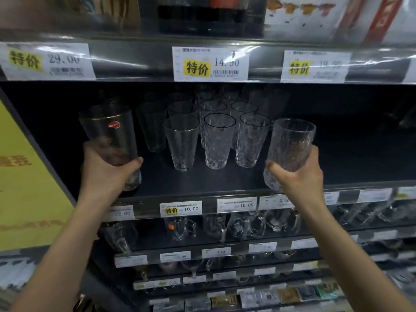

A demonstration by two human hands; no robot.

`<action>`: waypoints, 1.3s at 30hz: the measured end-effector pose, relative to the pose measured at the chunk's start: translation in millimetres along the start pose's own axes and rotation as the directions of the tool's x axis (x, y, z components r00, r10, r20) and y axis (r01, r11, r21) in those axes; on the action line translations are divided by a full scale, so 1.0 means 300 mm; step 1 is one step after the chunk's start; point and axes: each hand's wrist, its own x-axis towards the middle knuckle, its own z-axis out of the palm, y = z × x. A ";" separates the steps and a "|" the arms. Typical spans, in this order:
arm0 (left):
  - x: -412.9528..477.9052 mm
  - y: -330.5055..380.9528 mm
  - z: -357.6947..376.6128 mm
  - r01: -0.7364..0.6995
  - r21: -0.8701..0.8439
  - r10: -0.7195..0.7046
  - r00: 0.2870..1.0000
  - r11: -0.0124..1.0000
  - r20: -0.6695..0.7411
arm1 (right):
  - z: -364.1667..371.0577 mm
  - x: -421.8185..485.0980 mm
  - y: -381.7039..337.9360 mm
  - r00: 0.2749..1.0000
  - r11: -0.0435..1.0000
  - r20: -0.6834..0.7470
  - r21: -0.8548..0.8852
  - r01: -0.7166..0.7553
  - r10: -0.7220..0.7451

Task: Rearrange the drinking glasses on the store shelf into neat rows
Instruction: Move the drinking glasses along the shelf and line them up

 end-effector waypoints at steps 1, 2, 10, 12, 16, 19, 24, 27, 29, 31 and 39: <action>0.011 -0.012 0.006 0.005 0.004 -0.005 1.000 1.000 0.006 | -0.004 0.016 0.009 1.000 1.000 -0.009 -0.020 0.001 -0.001; 0.023 -0.027 0.012 0.015 0.006 -0.015 1.000 1.000 0.005 | -0.007 0.031 0.018 1.000 0.999 -0.015 -0.037 0.000 0.000; 0.011 -0.043 0.034 0.027 -0.004 -0.027 0.999 1.000 -0.041 | -0.011 0.117 0.102 0.996 0.996 -0.043 -0.054 -0.075 0.073; 0.010 -0.053 0.033 0.020 -0.005 -0.021 0.999 1.000 -0.040 | -0.005 0.129 0.112 0.995 0.995 -0.041 -0.035 -0.095 0.093; 0.018 -0.069 0.031 0.017 -0.030 -0.018 0.998 0.999 -0.052 | 0.009 0.159 0.120 0.991 0.992 -0.045 -0.003 -0.129 0.129; 0.030 -0.080 0.026 0.022 -0.041 -0.024 0.999 0.999 -0.049 | 0.015 0.187 0.125 0.988 0.989 -0.052 -0.003 -0.147 0.146; 0.044 -0.084 0.018 0.026 -0.035 -0.027 0.999 0.999 -0.023 | 0.022 0.214 0.135 0.988 0.988 -0.030 -0.019 -0.151 0.151; 0.049 -0.079 0.020 0.035 -0.028 -0.036 0.999 0.999 -0.023 | 0.026 0.232 0.144 0.988 0.988 -0.009 0.005 -0.156 0.156; 0.055 -0.073 0.023 0.043 -0.026 -0.043 0.999 0.999 -0.025 | 0.021 0.250 0.155 0.986 0.986 0.024 0.019 -0.164 0.163; 0.065 -0.070 0.026 0.050 -0.030 -0.051 0.998 0.998 -0.035 | 0.012 0.274 0.165 0.983 0.984 0.064 0.014 -0.176 0.174; 0.098 -0.062 0.035 0.092 -0.069 -0.095 0.994 0.993 -0.046 | 0.030 0.376 0.205 0.973 0.973 0.083 0.069 -0.221 0.215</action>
